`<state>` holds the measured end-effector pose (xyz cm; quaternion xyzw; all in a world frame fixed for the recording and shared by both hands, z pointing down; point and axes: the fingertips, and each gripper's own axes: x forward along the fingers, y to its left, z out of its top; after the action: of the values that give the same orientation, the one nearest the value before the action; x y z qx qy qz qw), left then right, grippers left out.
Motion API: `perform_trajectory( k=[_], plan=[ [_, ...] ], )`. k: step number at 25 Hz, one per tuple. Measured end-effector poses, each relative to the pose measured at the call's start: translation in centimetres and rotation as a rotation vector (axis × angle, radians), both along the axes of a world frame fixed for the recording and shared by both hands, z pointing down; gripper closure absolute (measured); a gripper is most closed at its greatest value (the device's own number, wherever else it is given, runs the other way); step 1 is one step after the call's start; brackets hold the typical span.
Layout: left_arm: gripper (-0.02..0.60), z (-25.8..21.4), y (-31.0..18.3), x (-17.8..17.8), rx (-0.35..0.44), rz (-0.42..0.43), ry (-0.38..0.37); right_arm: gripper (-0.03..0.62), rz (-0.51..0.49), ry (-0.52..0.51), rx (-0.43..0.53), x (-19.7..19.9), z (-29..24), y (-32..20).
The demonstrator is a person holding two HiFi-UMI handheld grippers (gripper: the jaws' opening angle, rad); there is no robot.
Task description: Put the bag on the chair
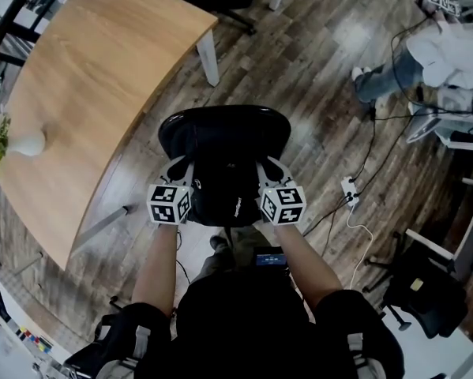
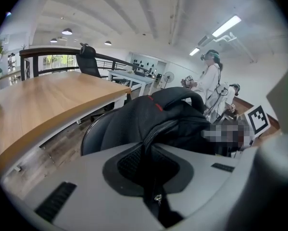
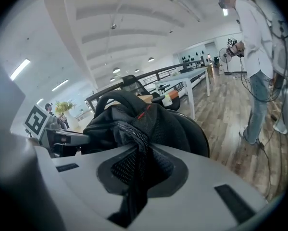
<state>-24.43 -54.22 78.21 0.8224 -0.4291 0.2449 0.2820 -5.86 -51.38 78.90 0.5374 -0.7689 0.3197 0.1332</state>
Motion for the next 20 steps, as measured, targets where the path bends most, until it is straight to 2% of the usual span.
perform_trajectory(
  k=[11,15,20],
  plan=[
    [0.546,1.0,-1.3,0.1,-0.002,0.004,-0.042,0.542,-0.041,0.057,0.002,0.1,1.1,-1.3],
    [0.543,1.1,-0.7,0.0,-0.013,0.020,-0.035,0.523,-0.051,0.025,0.000,0.2,1.0,-0.6],
    [0.495,-0.3,1.2,-0.8,0.004,0.072,-0.113,0.477,-0.055,0.024,-0.002,0.3,-0.4,1.6]
  ],
)
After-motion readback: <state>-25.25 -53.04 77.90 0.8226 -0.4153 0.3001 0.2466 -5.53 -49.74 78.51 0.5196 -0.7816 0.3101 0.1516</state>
